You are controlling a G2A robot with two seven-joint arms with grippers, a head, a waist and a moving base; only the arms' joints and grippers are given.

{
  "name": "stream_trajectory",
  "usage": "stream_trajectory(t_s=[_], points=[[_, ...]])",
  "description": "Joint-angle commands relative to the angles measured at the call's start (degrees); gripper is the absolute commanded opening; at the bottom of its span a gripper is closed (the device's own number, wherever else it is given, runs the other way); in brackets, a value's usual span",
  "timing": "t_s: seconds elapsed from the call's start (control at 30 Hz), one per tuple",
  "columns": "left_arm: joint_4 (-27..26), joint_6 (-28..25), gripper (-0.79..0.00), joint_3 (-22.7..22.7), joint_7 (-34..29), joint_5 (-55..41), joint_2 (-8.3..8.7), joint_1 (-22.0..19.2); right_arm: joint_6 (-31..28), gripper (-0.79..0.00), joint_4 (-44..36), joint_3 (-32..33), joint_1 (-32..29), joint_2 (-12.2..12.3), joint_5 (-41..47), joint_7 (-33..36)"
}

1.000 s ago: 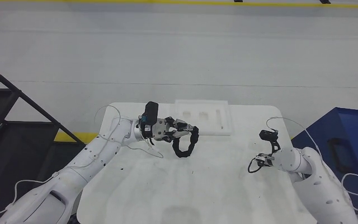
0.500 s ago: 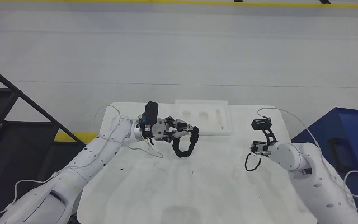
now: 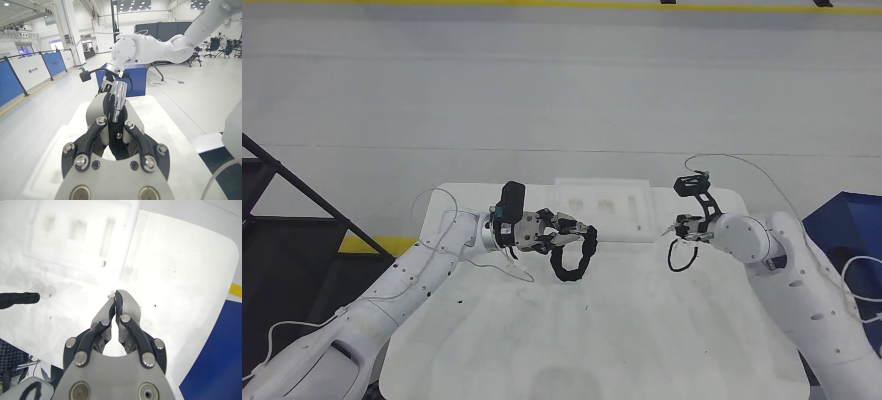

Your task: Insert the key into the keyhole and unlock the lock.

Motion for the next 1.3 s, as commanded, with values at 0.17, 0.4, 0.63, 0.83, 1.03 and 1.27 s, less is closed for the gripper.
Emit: stream_trajectory(t_s=[0.17,0.4,0.63,0.83,1.03,1.27], points=[[0.0,0.0,-0.785,0.0,0.0,0.0,0.0,0.0,-4.13,-0.785,11.79,-5.46,8.34,-2.61,4.98,-2.71],[0.0,0.0,-0.785,0.0,0.0,0.0,0.0,0.0,-6.99,-0.785,20.99,-10.46,14.61,-5.35,8.15,-4.51],[0.0,0.0,-0.785,0.0,0.0,0.0,0.0,0.0,-8.57,-0.785,28.57,-14.2,18.19,-7.82,10.63,-6.08],[0.0,0.0,-0.785,0.0,0.0,0.0,0.0,0.0,-9.61,-0.785,33.3,-16.05,19.61,-9.41,12.08,-7.71],[0.0,0.0,-0.785,0.0,0.0,0.0,0.0,0.0,-10.45,-0.785,36.72,-16.99,20.81,-10.54,12.89,-8.44],[0.0,0.0,-0.785,0.0,0.0,0.0,0.0,0.0,-10.73,-0.785,36.99,-17.06,21.2,-11.06,12.75,-8.66]])
